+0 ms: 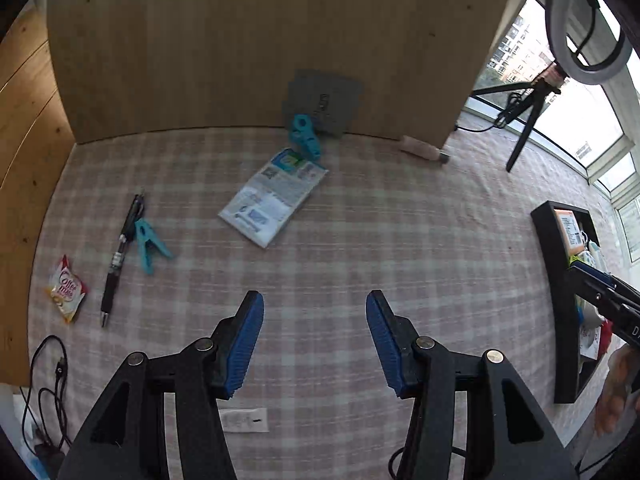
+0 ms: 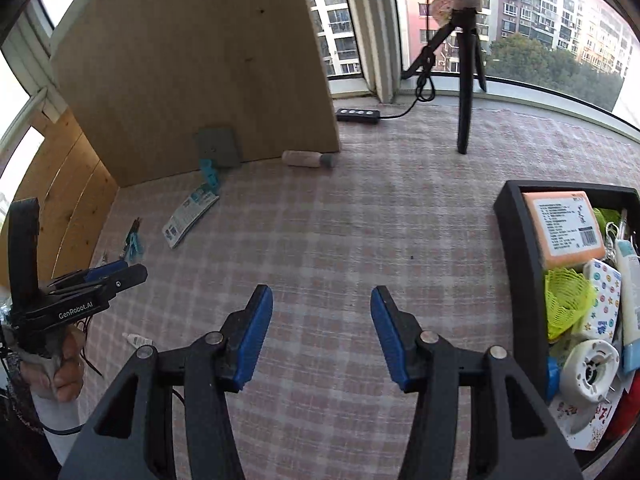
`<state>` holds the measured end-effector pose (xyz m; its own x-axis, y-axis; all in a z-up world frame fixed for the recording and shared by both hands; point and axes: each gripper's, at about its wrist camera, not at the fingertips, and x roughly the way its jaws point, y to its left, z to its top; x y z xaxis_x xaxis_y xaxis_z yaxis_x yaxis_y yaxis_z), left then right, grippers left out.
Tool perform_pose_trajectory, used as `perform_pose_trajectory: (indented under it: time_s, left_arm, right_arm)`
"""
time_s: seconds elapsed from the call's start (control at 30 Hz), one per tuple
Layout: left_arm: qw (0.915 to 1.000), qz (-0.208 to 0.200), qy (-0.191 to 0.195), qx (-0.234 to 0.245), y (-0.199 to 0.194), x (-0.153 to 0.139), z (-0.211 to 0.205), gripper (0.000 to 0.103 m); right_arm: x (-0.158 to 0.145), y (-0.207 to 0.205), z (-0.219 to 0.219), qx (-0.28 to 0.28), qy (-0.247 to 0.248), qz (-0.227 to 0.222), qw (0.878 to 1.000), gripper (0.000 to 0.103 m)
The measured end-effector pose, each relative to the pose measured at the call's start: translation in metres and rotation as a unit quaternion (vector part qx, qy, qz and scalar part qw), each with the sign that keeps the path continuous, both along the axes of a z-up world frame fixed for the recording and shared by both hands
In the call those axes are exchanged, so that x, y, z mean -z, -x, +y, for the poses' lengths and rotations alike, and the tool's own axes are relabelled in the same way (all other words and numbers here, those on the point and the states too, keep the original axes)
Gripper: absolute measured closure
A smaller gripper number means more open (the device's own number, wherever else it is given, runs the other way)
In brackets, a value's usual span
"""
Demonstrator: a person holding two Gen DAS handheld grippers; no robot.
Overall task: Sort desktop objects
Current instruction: 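Return both tools toward the items on the plaid cloth, then grasp the black pen with the left tool while the right tool grasps the teal clothespin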
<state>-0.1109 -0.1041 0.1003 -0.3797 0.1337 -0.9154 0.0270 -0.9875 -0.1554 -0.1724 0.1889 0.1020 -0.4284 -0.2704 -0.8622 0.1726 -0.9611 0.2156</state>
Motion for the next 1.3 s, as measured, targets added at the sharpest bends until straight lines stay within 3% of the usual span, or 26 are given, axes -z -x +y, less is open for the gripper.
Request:
perform_pose_trajectory:
  time_s: [0.13,0.27,0.5,0.63,0.8,0.97,1.3]
  left_arm:
    - [0.9988,-0.01,0.024,-0.042,-0.003,0.015,-0.065,0.053]
    - [0.9972,-0.02,0.048,-0.054,0.0,0.028,-0.11,0.053]
    - [0.9965,-0.038,0.062,-0.042,0.014,0.05,-0.144,0.067]
    - [0.9971,-0.043,0.056,-0.027,0.022,0.062,-0.148,0.068]
    - [0.9976,-0.041,0.055,-0.01,0.03,0.074,-0.144,0.075]
    - [0.9982,-0.036,0.047,-0.007,0.048,0.087,-0.14,0.075]
    - [0.9986,-0.028,0.043,0.01,0.08,0.092,-0.151,0.075]
  right_arm:
    - [0.004,0.016,-0.066,-0.056,-0.007,0.0,0.998,0.053]
    - [0.012,0.031,-0.128,-0.098,0.0,-0.008,0.995,0.053]
    - [0.035,0.055,-0.226,-0.154,0.002,-0.036,0.987,0.055]
    - [0.05,0.071,-0.269,-0.167,-0.004,-0.053,0.985,0.06]
    - [0.065,0.09,-0.3,-0.17,-0.006,-0.078,0.982,0.064]
    - [0.083,0.102,-0.32,-0.172,0.0,-0.108,0.979,0.064]
    - [0.103,0.109,-0.34,-0.179,-0.021,-0.125,0.976,0.065]
